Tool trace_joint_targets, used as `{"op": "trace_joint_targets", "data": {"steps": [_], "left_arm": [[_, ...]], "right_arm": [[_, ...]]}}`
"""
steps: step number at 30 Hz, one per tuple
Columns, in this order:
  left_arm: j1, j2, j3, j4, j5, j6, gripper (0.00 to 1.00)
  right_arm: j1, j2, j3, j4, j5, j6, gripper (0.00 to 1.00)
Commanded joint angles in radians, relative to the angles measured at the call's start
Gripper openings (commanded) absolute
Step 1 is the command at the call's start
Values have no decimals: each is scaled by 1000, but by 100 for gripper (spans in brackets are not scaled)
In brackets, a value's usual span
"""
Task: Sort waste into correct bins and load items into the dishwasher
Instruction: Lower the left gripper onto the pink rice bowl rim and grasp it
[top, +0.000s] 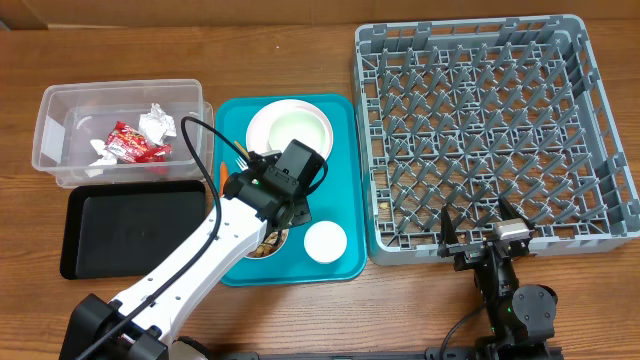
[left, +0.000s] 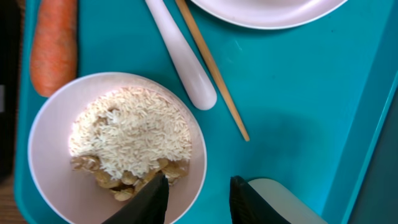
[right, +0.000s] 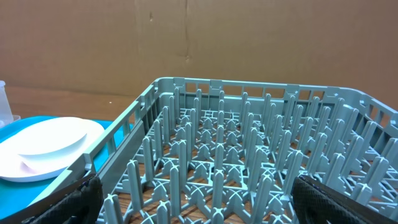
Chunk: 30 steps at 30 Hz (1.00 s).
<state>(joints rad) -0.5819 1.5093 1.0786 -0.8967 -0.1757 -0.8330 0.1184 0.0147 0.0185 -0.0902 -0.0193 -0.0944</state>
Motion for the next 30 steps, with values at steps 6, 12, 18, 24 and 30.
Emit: {"op": "trace_joint_targets", "data": {"steps": [6, 12, 18, 24, 30], "left_arm": [[56, 8, -21, 12, 97, -19, 37], [106, 8, -21, 18, 122, 22, 37], [103, 8, -23, 39, 122, 21, 37], [103, 8, -23, 45, 121, 21, 37], [103, 8, -23, 45, 121, 21, 36]], "right_arm": [[-3, -10, -11, 6, 2, -4, 100], [-3, -10, -11, 6, 2, -4, 100], [-3, -10, -11, 6, 2, -4, 100], [-3, -10, -11, 6, 3, -4, 100], [-3, -10, -11, 6, 3, -4, 100]]}}
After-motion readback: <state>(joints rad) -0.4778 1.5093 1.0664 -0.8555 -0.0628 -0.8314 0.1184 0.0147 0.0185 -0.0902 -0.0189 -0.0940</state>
